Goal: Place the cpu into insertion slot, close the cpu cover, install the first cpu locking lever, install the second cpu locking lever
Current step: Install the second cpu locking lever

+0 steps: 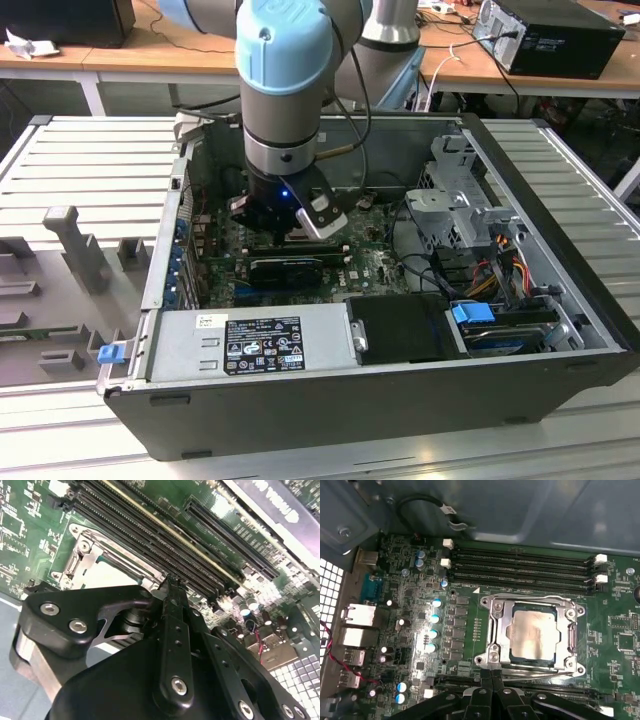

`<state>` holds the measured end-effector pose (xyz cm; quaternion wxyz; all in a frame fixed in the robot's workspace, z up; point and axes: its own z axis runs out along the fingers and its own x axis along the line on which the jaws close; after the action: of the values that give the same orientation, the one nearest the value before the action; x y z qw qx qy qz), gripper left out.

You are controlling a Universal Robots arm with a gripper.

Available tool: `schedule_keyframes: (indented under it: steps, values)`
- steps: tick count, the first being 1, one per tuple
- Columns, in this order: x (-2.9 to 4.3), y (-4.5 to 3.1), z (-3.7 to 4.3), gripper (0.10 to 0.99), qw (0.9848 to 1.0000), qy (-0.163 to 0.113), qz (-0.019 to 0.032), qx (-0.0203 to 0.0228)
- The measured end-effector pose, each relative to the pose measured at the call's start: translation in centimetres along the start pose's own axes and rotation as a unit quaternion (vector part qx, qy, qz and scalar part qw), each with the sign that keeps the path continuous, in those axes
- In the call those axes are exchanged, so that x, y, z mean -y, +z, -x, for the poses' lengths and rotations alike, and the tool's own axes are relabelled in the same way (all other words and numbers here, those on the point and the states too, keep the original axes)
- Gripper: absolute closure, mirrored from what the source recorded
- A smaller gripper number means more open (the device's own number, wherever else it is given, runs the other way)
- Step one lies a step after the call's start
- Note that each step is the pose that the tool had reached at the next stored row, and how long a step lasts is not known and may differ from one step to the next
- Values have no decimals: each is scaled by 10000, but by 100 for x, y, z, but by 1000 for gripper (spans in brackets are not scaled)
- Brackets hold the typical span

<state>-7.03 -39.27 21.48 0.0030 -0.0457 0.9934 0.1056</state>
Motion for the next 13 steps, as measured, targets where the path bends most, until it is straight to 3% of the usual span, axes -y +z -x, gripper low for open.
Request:
schedule_keyframes:
  steps: [3,5,8,13]
  values:
    - [15,24,-3,980,10000,-1,91,8]
    - [44,33,-12,980,9996,-2,275,25]
    - [93,29,-26,980,9992,-2,401,36]
    - [186,10,-35,980,9990,0,455,42]
